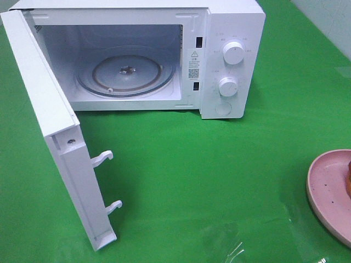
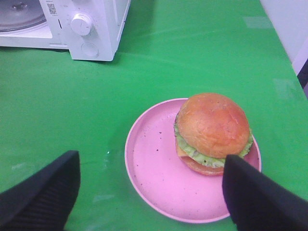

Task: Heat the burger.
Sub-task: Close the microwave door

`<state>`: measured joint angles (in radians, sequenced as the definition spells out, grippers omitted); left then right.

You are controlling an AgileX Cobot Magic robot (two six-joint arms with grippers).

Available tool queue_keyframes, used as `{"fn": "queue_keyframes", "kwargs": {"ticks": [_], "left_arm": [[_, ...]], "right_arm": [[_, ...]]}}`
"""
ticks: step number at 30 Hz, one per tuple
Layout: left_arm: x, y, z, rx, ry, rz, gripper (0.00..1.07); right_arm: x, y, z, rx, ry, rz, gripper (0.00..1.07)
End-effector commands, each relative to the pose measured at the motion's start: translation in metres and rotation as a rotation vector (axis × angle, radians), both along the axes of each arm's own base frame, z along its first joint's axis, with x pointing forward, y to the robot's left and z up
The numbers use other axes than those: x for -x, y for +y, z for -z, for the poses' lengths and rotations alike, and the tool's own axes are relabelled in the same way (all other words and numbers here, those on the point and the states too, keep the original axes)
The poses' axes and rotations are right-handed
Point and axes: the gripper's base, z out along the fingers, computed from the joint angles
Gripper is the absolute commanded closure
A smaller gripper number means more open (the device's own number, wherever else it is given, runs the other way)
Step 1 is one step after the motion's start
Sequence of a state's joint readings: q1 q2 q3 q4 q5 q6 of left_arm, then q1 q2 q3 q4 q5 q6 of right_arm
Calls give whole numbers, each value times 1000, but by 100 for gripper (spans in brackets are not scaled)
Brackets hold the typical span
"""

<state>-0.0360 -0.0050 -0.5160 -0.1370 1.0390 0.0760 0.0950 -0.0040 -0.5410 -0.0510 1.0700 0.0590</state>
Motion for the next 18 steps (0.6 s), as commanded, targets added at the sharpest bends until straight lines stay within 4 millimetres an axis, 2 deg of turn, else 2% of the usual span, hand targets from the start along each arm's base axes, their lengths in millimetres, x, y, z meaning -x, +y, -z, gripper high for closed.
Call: {"fn": "queue_keyframes", "kwargs": {"ticks": [1, 18], "left_arm": [[0, 0, 0, 0, -10, -6, 6], [1, 0, 0, 0, -12, -6, 6]], "right_arm": [[-3, 0, 5, -1, -55, 6, 31], [-3, 0, 4, -3, -59, 7, 31]]}}
